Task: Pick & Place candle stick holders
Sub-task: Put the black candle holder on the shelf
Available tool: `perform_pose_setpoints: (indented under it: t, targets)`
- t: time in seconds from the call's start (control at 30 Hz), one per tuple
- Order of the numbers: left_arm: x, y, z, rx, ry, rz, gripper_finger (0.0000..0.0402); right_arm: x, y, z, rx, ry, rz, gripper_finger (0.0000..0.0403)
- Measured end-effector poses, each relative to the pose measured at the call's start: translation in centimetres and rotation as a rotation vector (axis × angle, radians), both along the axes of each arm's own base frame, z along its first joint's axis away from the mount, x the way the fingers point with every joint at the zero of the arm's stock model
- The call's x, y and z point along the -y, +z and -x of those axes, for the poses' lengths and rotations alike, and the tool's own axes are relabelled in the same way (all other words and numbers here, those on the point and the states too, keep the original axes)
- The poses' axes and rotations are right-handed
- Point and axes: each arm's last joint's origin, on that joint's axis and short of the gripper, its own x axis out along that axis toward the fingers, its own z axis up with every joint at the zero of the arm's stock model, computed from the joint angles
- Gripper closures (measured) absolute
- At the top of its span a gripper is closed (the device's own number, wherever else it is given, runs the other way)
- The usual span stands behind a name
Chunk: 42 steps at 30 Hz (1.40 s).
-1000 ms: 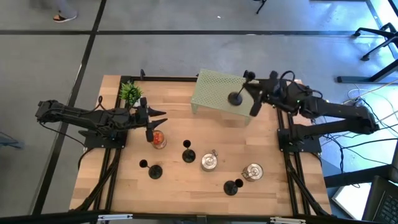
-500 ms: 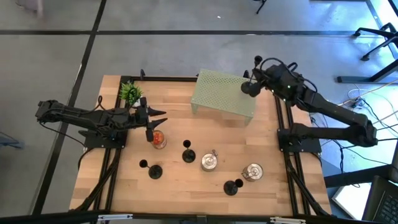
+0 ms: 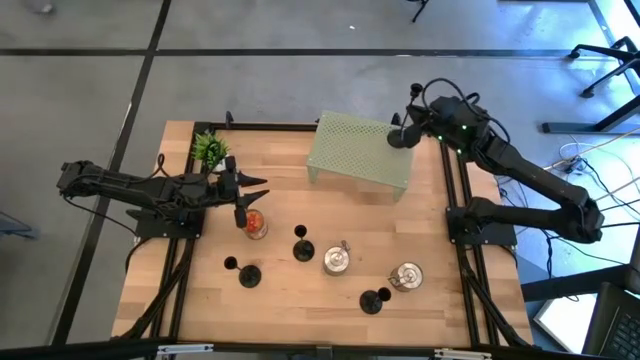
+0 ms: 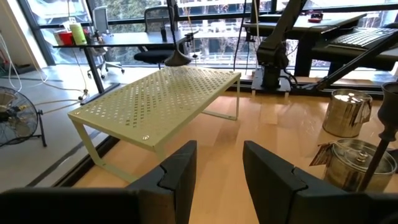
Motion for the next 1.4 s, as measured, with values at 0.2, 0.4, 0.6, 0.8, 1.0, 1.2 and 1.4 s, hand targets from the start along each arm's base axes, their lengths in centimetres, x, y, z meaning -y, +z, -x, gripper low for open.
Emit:
perform_pose_setpoints:
  t: [0.2,0.4,0.6,0.8,1.0,1.2,1.4]
  targets:
    - [0.0,0.0,0.0,0.004,0.001,0.011,0.0274,1.0,-0.9,-0.7,-0.036,-0.023,-0.026,0.0366]
    - [0.0,0.0,0.0,0.004,0.002,0.013,0.0274,1.8,-1.3,-0.7,-0.061,-0.088,-0.029,0.0366]
    - [0.0,0.0,0.0,0.004,0.002,0.013,0.0274,1.9,-1.3,-0.6,-0.060,-0.095,-0.029,0.0366]
    - [0.0,0.0,0.0,0.004,0.002,0.013,0.0274,1.8,-1.3,-0.6,-0.062,-0.094,-0.030,0.0366]
    - [0.0,0.0,0.0,0.004,0.002,0.013,0.0274,1.8,-1.4,-0.6,-0.080,-0.089,-0.023,0.0366]
    - [0.0,0.0,0.0,0.004,0.002,0.014,0.0274,1.8,-1.4,-0.6,-0.087,-0.087,-0.019,0.0361]
    - [0.0,0.0,0.0,0.004,0.002,0.013,0.0274,1.7,-1.6,-0.5,-0.122,-0.080,-0.023,0.0338]
